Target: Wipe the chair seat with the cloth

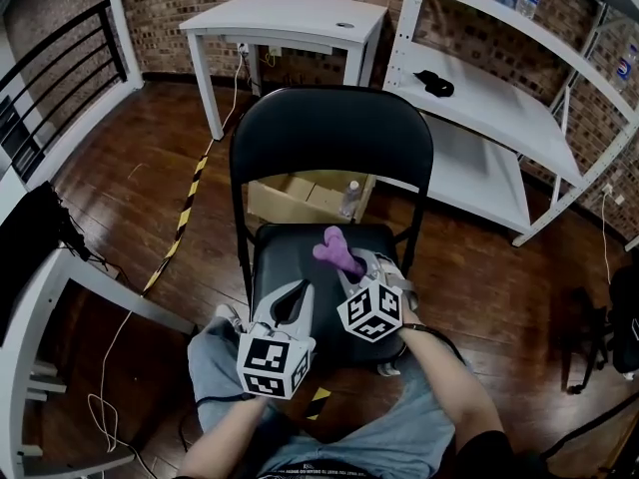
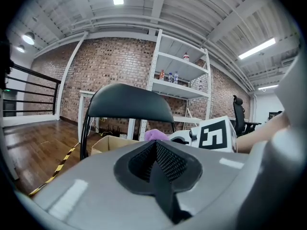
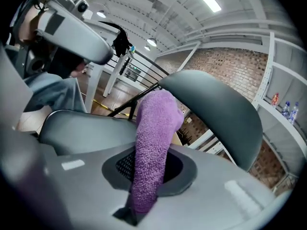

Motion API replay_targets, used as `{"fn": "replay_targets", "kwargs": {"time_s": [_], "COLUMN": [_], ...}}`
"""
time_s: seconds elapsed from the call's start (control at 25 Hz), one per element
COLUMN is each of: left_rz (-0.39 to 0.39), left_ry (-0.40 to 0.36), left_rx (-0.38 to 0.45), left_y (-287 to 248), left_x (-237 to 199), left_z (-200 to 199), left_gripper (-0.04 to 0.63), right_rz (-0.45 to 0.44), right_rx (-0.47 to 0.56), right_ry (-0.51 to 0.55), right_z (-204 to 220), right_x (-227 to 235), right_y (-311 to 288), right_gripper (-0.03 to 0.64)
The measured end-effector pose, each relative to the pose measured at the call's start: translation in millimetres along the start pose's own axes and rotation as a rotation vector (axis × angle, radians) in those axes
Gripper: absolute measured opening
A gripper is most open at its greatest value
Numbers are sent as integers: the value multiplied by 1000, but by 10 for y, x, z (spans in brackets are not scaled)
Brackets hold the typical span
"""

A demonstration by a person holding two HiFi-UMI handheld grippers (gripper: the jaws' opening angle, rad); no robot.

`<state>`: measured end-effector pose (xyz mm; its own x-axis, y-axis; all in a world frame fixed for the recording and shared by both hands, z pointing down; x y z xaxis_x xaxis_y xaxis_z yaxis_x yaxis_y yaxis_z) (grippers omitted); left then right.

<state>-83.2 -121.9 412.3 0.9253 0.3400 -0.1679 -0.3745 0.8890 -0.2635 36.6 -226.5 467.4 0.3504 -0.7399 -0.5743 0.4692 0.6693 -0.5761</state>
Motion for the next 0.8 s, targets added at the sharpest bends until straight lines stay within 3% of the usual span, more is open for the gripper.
{"fn": "replay_targets", "kwargs": {"time_s": [0.36,0.8], "left_rz": [6,-2], "left_ry": [-19,-14], "left_rx": [-62,-125], "left_y": [-251,-454], "left_x": [-49,-143], "left_z": [67,220], "left_gripper": [5,5], "right_rz": [-29,-46], "right_rx": [-107,-243], "right_ry": [16,44], "right_z": [286,810], "right_x": [411,507], "right_y": [-791,-1453], "right_gripper": [46,46]}}
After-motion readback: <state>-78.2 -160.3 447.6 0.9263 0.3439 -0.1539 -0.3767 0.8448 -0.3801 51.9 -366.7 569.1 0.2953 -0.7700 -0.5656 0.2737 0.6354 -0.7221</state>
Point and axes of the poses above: the fingertips, and each gripper's own axes: y backward along the fingers, x to its right, z out of its underside, the point moved 8 cm from there along y, backward along the fingers, and after that the axes turned 5 degrees about -x, right-handed, at the moved point
